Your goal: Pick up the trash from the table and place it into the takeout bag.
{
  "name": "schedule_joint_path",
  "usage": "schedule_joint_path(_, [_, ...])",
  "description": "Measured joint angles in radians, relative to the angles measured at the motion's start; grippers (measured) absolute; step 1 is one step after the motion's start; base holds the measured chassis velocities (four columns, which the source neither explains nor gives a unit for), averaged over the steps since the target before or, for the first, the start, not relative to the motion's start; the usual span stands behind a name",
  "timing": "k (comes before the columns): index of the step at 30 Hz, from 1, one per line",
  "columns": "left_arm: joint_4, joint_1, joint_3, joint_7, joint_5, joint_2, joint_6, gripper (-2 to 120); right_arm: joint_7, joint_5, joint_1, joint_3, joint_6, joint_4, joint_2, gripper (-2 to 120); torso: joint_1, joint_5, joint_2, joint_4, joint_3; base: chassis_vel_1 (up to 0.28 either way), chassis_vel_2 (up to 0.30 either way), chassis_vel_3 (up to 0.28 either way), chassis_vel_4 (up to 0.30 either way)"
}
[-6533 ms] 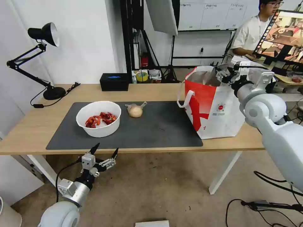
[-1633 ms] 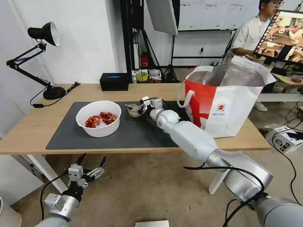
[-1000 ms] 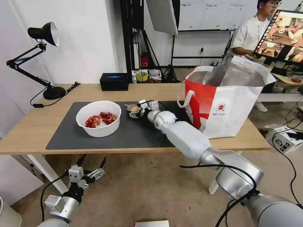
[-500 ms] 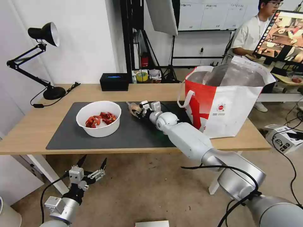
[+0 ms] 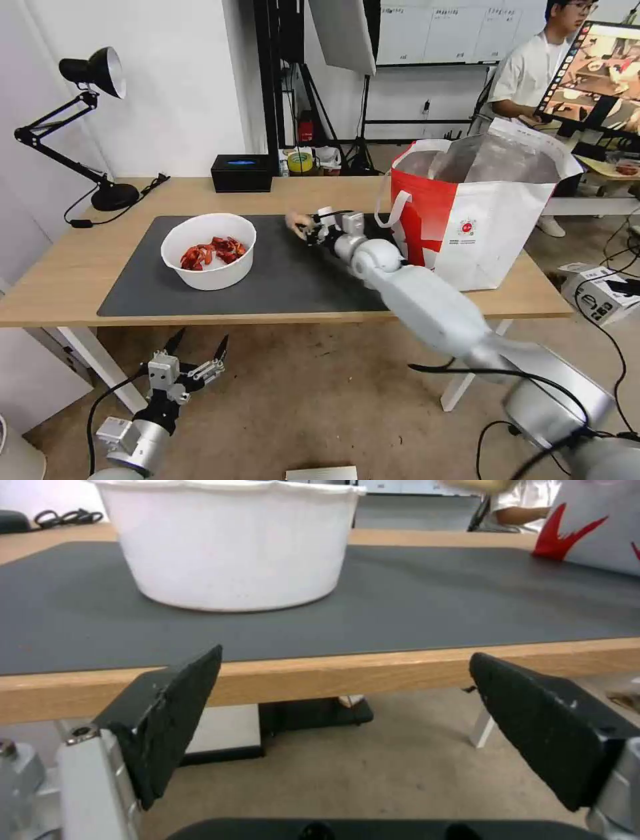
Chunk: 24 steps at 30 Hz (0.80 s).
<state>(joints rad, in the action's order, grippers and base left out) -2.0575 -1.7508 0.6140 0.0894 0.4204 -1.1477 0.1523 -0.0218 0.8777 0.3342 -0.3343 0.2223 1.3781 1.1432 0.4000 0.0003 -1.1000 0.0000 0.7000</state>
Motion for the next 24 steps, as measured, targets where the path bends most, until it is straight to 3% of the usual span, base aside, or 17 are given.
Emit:
schedule_joint_path(1, [0.0, 0.0, 0.0, 0.0, 0.0, 0.0, 0.0, 100, 0.0, 0.0, 0.0, 0.0, 0.0, 0.0, 0.0, 7, 0.0, 0.0, 0.0, 0.0, 0.0, 0.0, 0.0, 0.0, 0.0])
schedule_joint_path(5, [0.0, 0.011, -0.018, -0.001, -0.002, 0.001, -0.001, 100, 0.038, 0.021, 0.114, 0.087, 0.004, 0.267, -0.171, 7, 0.0, 0.0001, 0.0, -0.0002, 0.0, 0.0, 0.0, 0.0, 0.0])
schedule_joint_path(6, [0.0, 0.011, -0.018, -0.001, -0.002, 0.001, -0.001, 100, 0.038, 0.021, 0.114, 0.087, 0.004, 0.267, -0.171, 7, 0.0, 0.0001, 0.0, -0.0002, 0.0, 0.0, 0.0, 0.0, 0.0])
schedule_joint_path(9, [-0.001, 0.018, -0.032, -0.002, -0.008, 0.0, -0.002, 100, 0.048, 0.039, 0.235, 0.196, 0.005, 0.434, -0.279, 7, 0.0, 0.0001, 0.0, -0.0003, 0.0, 0.0, 0.0, 0.0, 0.0])
schedule_joint_path(12, [-0.003, 0.021, -0.039, -0.003, -0.011, -0.002, -0.002, 100, 0.049, 0.048, 0.324, 0.286, 0.002, 0.528, -0.336, 6, 0.0, -0.0001, 0.0, -0.0002, 0.0, 0.0, 0.0, 0.0, 0.0])
schedule_joint_path(21, [-0.008, 0.025, -0.048, -0.004, -0.015, -0.003, -0.002, 100, 0.05, 0.052, 0.44, 0.402, -0.021, 0.639, -0.397, 6, 0.0, 0.0001, 0.0, -0.0003, 0.0, 0.0, 0.0, 0.0, 0.0])
schedule_joint_path(24, [-0.012, 0.026, -0.055, -0.004, -0.019, -0.005, -0.002, 100, 0.051, 0.051, 0.527, 0.495, -0.032, 0.729, -0.429, 6, 0.0, -0.0001, 0.0, -0.0001, 0.0, 0.0, 0.0, 0.0, 0.0])
